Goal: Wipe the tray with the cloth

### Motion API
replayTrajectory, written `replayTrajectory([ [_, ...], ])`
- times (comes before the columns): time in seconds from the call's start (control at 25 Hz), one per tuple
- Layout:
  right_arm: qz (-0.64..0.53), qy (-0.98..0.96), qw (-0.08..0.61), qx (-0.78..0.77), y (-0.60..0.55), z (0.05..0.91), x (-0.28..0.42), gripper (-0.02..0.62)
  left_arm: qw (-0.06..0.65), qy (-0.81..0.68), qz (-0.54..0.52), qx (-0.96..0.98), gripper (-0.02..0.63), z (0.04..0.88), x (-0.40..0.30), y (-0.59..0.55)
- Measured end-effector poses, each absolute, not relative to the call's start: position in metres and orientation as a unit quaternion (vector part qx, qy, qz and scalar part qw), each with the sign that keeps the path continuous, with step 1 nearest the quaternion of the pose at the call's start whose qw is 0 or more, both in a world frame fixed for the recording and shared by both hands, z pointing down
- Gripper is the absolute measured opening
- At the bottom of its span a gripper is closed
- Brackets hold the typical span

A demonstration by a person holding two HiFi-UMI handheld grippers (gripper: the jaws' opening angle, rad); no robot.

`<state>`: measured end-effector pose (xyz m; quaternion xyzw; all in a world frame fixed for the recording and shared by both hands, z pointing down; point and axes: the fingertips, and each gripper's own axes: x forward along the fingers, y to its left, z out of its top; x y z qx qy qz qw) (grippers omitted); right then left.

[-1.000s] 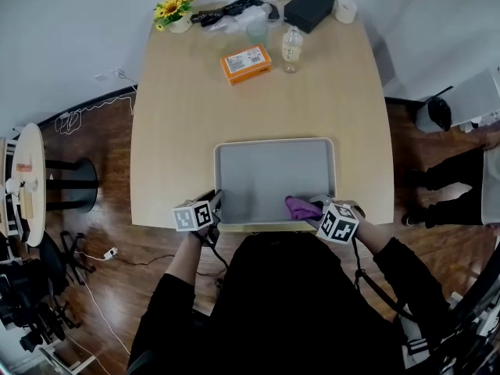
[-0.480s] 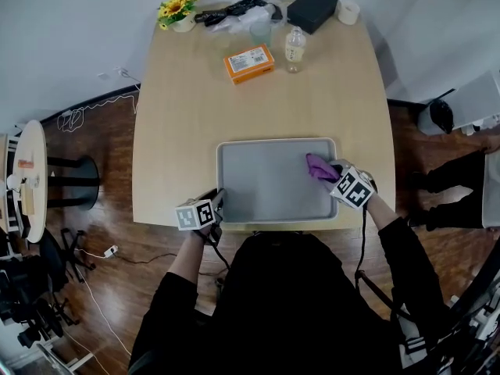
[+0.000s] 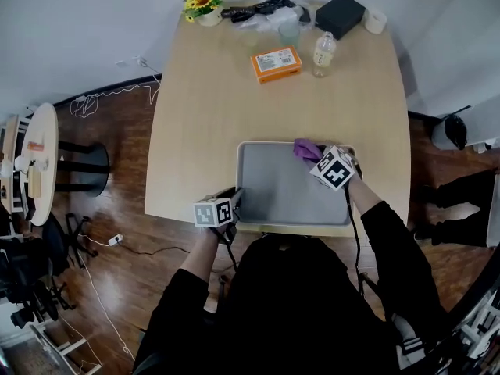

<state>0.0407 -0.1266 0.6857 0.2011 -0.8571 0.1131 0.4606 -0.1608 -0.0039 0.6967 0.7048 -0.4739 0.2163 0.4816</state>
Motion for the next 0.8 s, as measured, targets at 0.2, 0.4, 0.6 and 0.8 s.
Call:
replayTrajectory([
  [0.2, 0.076, -0.868, 0.466, 0.151, -0.119, 0.682, -0.087, 0.127, 0.483, -0.461, 0.219, 0.711, 0.087, 0.697, -0.161, -0.006],
  [0.4, 0.109, -0.872, 0.458, 0.135, -0.05, 0.682, -0.124, 0.127, 0.505, -0.489, 0.205, 0.681, 0.087, 0.698, -0.17, -0.005],
  [0.6, 0.125, -0.876, 0.456, 0.099, 0.049, 0.685, -0.099, 0.127, 0.495, -0.497, 0.188, 0.687, 0.081, 0.698, -0.173, -0.002],
  [0.8, 0.146, -0.867, 0.451, 0.152, 0.055, 0.688, -0.045, 0.127, 0.493, -0.466, 0.199, 0.707, 0.081, 0.699, -0.17, -0.005],
])
